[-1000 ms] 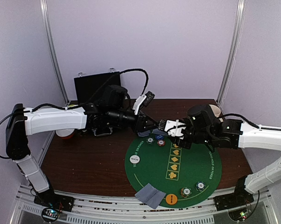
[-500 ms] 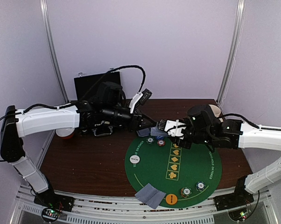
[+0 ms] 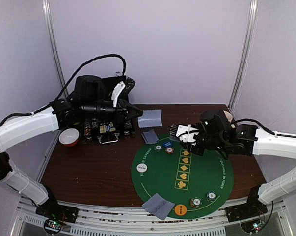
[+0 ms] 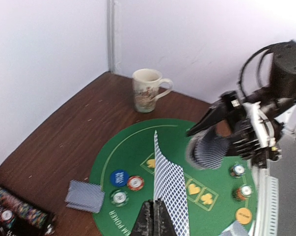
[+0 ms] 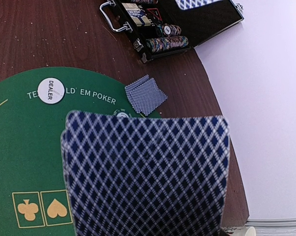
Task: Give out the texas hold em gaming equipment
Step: Pick up the poker card from the face-down deck piles, then flop the poker card into the community card area.
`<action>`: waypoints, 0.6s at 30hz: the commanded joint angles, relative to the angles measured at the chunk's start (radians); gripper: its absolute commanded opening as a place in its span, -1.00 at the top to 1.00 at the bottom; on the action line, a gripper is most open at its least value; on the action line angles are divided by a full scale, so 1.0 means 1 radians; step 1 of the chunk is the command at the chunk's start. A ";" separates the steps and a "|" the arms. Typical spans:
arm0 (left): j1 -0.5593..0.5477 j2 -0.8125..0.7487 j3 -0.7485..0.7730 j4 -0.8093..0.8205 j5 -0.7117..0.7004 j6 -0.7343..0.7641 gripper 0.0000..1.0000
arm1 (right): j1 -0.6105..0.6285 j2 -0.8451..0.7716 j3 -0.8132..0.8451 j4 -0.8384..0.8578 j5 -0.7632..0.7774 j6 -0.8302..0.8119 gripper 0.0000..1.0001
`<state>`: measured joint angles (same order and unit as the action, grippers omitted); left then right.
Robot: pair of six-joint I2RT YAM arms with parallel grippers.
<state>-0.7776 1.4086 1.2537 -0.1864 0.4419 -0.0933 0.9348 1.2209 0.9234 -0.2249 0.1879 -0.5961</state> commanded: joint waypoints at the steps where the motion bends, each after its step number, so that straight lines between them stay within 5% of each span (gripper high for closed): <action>1: 0.014 0.030 -0.028 -0.120 -0.307 0.101 1.00 | -0.008 -0.038 0.033 -0.046 0.038 0.011 0.13; 8: -0.232 0.027 -0.273 0.093 -0.550 0.453 1.00 | -0.011 -0.086 0.069 -0.103 0.065 0.010 0.13; 14: -0.255 -0.069 -0.640 0.710 -0.322 0.624 1.00 | -0.016 -0.120 0.049 -0.114 0.068 0.014 0.13; 18: -0.290 0.072 -0.673 0.931 -0.256 0.789 1.00 | -0.019 -0.129 0.039 -0.110 0.067 0.020 0.13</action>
<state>-1.0405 1.3895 0.5732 0.3202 0.0925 0.4858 0.9237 1.1099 0.9596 -0.3275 0.2317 -0.5953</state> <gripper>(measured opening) 0.007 0.439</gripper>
